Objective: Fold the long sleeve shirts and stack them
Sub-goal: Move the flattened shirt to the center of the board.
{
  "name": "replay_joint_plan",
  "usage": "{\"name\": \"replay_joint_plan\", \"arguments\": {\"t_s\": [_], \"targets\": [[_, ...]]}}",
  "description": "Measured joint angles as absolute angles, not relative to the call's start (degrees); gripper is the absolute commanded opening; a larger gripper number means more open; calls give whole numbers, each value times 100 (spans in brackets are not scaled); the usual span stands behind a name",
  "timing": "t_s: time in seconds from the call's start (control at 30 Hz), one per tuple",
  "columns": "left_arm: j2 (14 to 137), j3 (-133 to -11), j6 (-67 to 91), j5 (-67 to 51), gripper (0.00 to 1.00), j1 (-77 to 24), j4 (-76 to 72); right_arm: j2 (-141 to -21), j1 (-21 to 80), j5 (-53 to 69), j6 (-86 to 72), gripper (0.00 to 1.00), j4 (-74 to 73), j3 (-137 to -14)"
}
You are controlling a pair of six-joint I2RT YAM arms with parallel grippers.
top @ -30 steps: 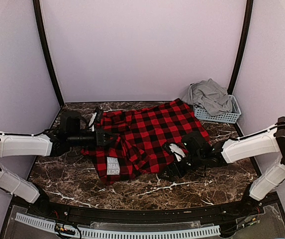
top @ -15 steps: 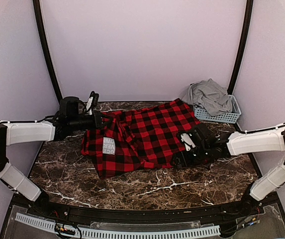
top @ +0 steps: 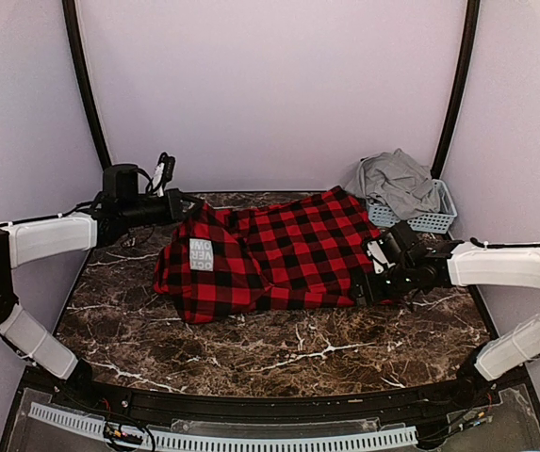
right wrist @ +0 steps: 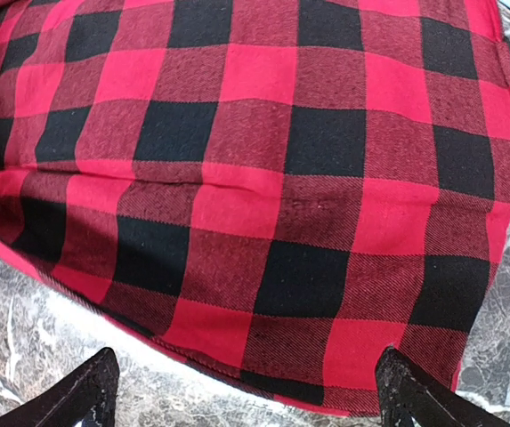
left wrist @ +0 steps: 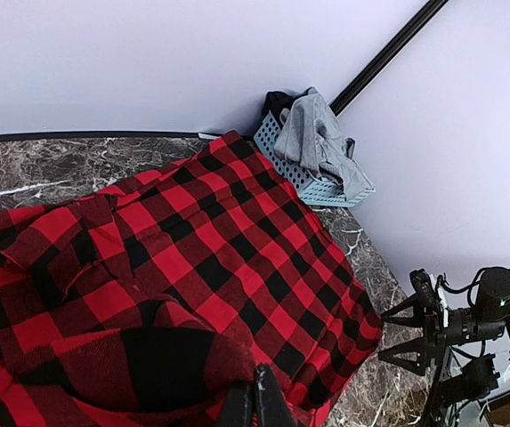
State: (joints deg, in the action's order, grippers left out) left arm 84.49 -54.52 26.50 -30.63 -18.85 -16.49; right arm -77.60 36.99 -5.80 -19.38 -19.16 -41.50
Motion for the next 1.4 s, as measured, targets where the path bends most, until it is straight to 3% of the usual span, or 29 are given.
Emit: {"name": "replay_joint_plan", "arguments": {"t_s": [0.47, 0.83, 1.4], "targets": [[8656, -5887, 2613, -3127, 0, -1741, -1337, -7824, 3789, -217, -1352, 94, -1774, -4123], [8659, -5937, 2613, -3221, 0, -1741, -1306, -8309, 3883, -403, -1243, 81, -1778, -4123], [8661, -6007, 2567, -3236, 0, -1739, -1175, -8519, 4064, -650, -1225, 9, -1898, -4178]]}}
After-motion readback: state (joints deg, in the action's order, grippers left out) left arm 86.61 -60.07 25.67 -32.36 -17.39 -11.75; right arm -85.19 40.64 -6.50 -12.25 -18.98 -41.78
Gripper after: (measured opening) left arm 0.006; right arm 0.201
